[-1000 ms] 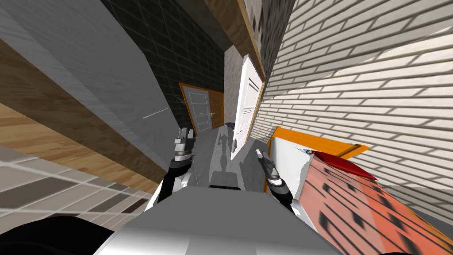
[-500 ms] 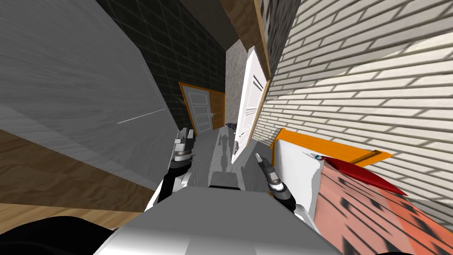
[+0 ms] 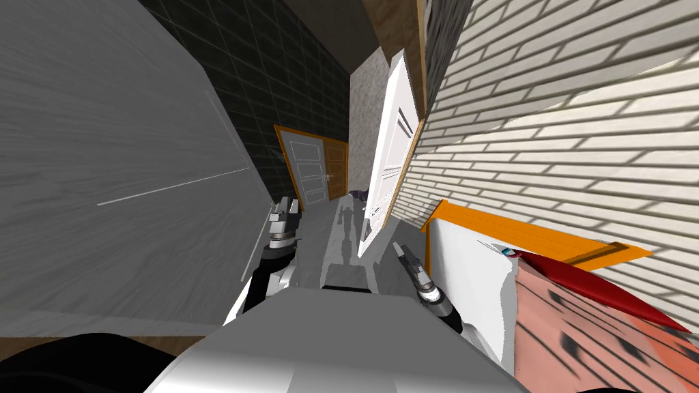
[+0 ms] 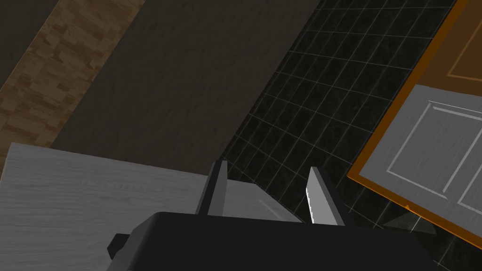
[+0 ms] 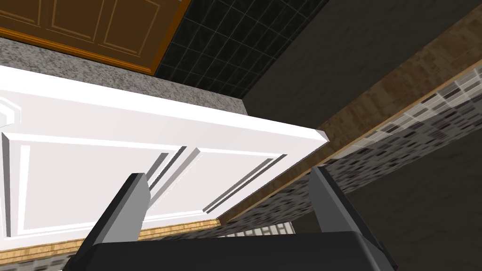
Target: Push the door open
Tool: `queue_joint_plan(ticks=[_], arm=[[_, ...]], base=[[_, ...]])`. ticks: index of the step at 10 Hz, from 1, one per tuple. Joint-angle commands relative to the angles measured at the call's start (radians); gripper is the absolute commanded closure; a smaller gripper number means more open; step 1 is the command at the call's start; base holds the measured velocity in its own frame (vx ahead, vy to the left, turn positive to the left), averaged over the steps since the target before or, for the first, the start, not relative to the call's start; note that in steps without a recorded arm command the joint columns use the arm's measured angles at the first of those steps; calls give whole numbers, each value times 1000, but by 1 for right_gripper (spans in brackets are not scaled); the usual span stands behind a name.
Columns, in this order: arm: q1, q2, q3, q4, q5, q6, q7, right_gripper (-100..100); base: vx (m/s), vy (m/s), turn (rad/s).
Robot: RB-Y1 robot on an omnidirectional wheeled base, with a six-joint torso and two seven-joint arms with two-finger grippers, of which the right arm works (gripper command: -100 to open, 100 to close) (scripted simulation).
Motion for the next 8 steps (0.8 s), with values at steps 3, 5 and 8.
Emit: queue_joint_plan(ticks=[3,5,8], arm=[[14,0,-37,46,70,-62,-80,-100],[20,1,-53,66,100,-90,-114,-100],[30,2,-80,100,148,-134,-169,-100]], base=[[178,-17,37],[163,-33,35],[154,-24,37]])
